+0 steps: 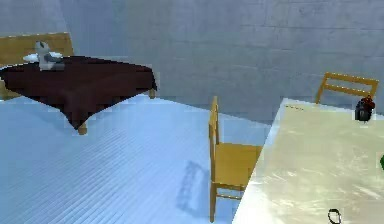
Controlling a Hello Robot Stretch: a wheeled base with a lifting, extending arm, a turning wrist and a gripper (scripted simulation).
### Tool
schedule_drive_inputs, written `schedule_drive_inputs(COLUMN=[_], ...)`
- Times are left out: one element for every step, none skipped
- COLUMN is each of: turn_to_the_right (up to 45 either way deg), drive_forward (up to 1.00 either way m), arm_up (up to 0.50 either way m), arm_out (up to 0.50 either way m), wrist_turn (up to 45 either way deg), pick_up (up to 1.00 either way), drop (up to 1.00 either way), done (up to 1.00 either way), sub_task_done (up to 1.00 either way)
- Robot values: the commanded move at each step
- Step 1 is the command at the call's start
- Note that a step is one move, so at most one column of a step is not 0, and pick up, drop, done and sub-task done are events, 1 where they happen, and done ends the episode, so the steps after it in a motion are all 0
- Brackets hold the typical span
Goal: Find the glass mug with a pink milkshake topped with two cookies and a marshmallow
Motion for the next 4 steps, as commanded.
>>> schedule_drive_inputs(turn_to_the_right=[-45.0, -15.0, 0.0, 9.0], drive_forward=[0.0, 0.0, 0.3, 0.0], arm_up=[0.0, 0.0, 0.0, 0.0], arm_out=[0.0, 0.0, 0.0, 0.0], wrist_turn=[0.0, 0.0, 0.0, 0.0], pick_up=[0.0, 0.0, 0.0, 0.0], drop=[0.0, 0.0, 0.0, 0.0], done=[0.0, 0.0, 0.0, 0.0], sub_task_done=[0.0, 0.0, 0.0, 0.0])
